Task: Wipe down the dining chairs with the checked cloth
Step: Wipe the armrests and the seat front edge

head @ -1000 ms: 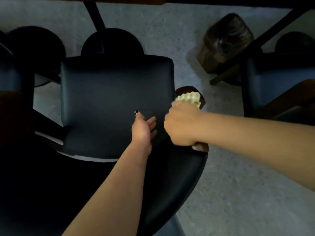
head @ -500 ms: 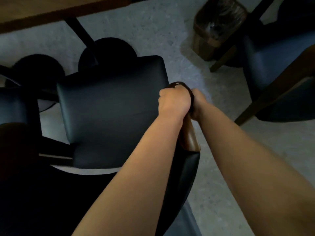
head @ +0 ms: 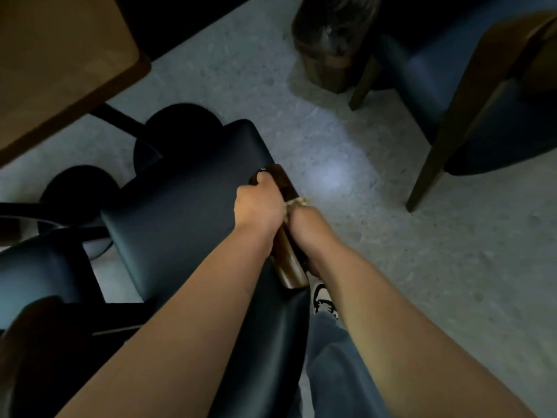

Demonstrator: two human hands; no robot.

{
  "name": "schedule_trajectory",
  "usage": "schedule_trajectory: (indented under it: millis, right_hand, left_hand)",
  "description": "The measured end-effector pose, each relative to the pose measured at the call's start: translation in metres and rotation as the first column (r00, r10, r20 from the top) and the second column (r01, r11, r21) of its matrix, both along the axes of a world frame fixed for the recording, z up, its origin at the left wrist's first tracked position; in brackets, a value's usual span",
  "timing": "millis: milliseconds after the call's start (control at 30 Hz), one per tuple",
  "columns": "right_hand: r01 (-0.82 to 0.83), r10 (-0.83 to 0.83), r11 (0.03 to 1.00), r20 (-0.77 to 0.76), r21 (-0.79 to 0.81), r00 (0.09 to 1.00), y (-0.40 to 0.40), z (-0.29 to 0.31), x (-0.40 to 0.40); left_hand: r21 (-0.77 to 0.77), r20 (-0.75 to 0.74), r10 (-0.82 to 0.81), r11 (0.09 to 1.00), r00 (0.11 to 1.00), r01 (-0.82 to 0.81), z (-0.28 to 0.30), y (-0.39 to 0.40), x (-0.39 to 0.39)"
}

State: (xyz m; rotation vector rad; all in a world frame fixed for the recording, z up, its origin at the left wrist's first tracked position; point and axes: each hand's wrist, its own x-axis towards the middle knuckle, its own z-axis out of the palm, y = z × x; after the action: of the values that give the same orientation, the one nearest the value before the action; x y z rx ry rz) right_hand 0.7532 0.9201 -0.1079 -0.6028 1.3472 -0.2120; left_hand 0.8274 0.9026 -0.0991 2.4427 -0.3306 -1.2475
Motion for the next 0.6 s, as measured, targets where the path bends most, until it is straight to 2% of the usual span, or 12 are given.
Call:
schedule_trajectory:
  millis: [167,267,333,400,500,533,600]
  right_hand:
    - [-0.071,0.067,0.996,-0.089,-0.048,0.994,0.002,-0.032,0.0]
    - [-0.091,0.08,0.99,-0.105,-0.105,0.991,0.008,-0.021,-0.002]
    - [-0.032,0.005,0.975,-0.122,-0.222,0.993,0.021,-0.003,-0.007]
    - [0.145,-0.184,0.934,-0.093,-0.327,0.978,0.034,0.014,-0.014]
    - [0.335,-0.431,0.786,-0.073,-0.52,0.899,0.026,0.015,-0.013]
    - [0.36,-0.455,0.752,-0.04,-0.552,0.89,0.016,0.011,-0.008]
    - [0.298,-0.358,0.777,0.0,-0.555,0.934,-0.004,-0.003,0.009]
  left_hand:
    - [-0.006,0.012,0.011,1.0,1.0,-0.011,-0.001,-0.002,0.001]
    - [-0.004,0.041,-0.008,1.0,0.999,0.008,-0.002,-0.001,0.0]
    - [0.0,0.041,0.021,1.0,0.999,-0.021,-0.006,-0.001,0.003]
    - [0.013,0.051,0.029,0.999,0.998,-0.03,-0.01,-0.001,0.003]
    - [0.001,0.031,0.051,0.999,0.998,-0.051,-0.012,0.001,0.003]
    - [-0.01,0.027,0.053,0.999,0.998,-0.052,-0.011,0.001,0.003]
    - [-0.022,0.024,0.01,1.0,1.0,-0.01,-0.012,0.001,0.004]
